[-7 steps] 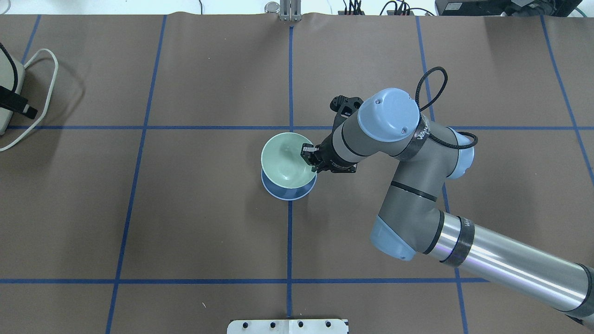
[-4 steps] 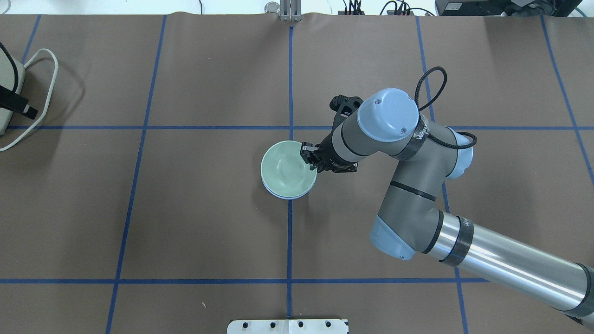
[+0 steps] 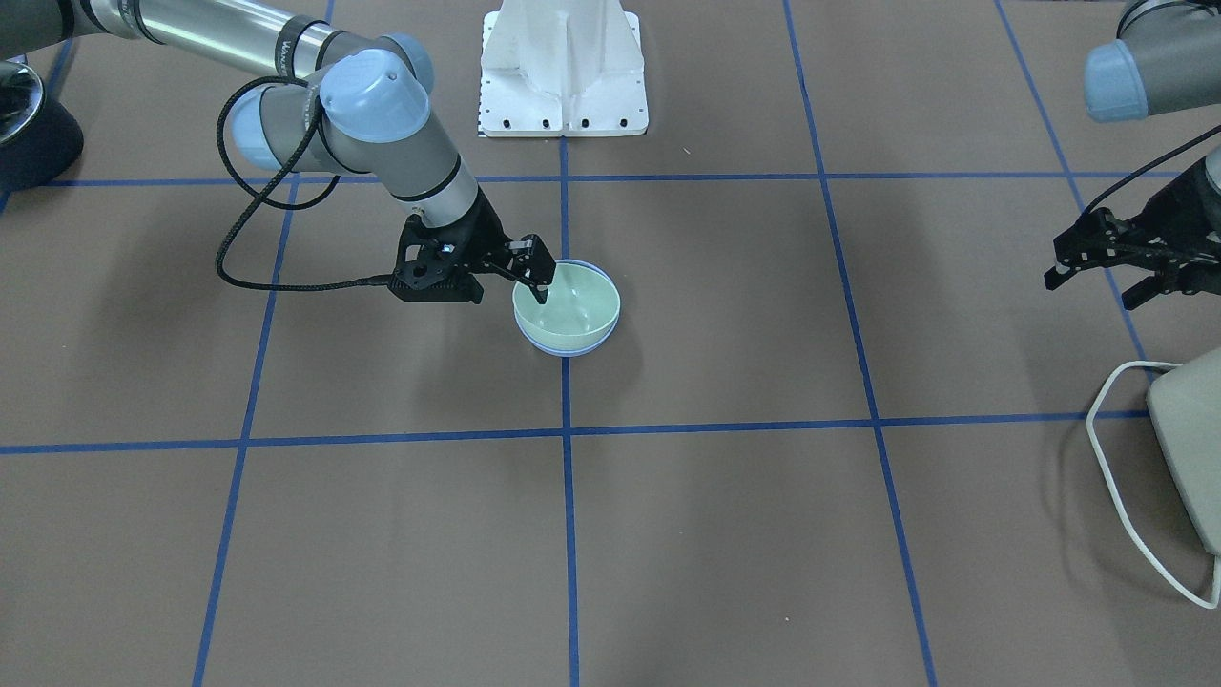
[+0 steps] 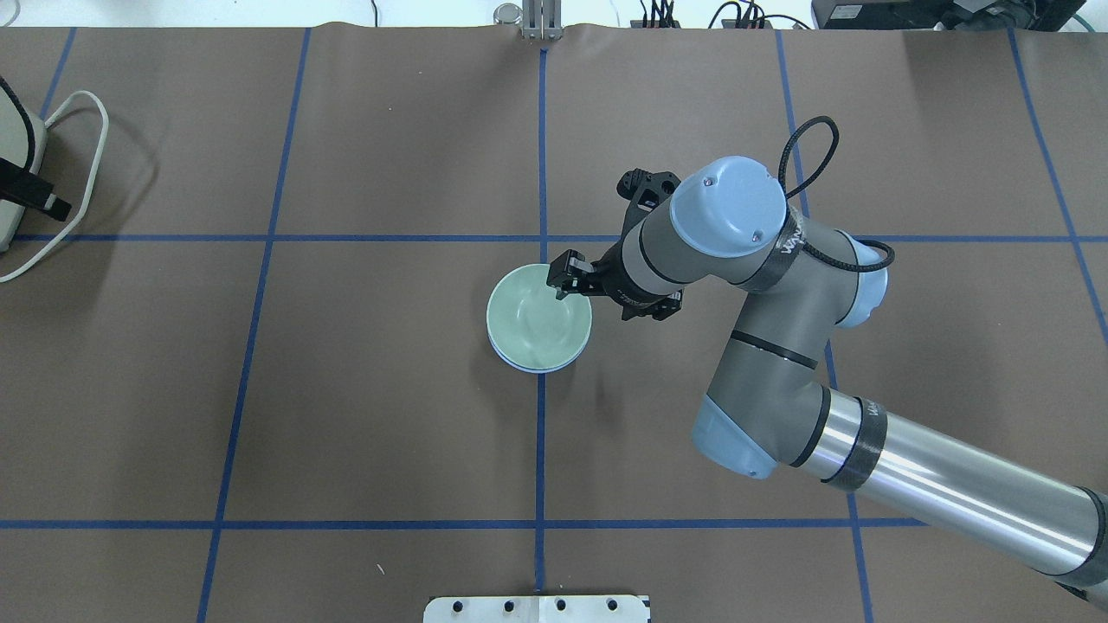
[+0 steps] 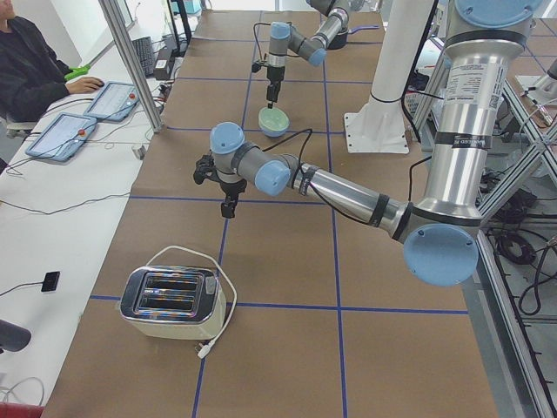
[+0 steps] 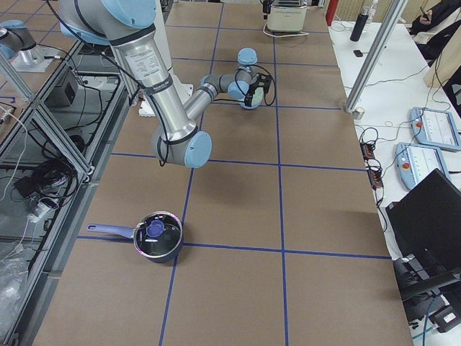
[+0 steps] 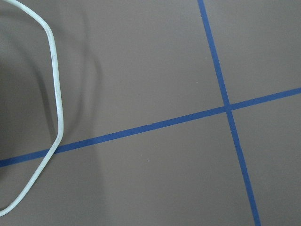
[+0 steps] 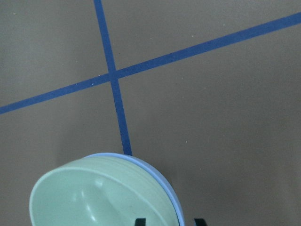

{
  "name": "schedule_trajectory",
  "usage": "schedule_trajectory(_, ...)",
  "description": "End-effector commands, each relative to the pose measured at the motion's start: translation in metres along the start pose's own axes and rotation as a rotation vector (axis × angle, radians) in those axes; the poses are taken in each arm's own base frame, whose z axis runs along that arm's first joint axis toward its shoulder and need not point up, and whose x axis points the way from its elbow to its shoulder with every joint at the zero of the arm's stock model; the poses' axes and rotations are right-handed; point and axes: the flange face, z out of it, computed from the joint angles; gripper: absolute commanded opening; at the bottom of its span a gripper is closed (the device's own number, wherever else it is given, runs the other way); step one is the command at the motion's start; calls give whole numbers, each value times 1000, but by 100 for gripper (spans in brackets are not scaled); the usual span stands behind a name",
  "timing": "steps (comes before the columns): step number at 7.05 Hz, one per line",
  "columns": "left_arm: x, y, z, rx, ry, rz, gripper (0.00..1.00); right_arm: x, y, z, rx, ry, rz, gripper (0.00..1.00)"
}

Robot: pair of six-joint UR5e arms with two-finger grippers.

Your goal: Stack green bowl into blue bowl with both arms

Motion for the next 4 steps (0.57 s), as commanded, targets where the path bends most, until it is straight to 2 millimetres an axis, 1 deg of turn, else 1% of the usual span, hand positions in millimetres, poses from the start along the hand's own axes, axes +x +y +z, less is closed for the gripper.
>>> schedule_trajectory(1,-7,0,-9,9,11,14,98,16,-49,-48,-43,-30,28,100)
schedule_trajectory(2,-24,2,-23,16,23,24,98,41,-87,-78,-37,-37,15,100)
schedule_trajectory(3,-43,4,-35,11,7,38,98,90,-123,-100,-32,-21,-82,100)
schedule_trajectory(4,-56,6,-43,3,-6,49,98,132,-151,-120,-2,2,-142,100)
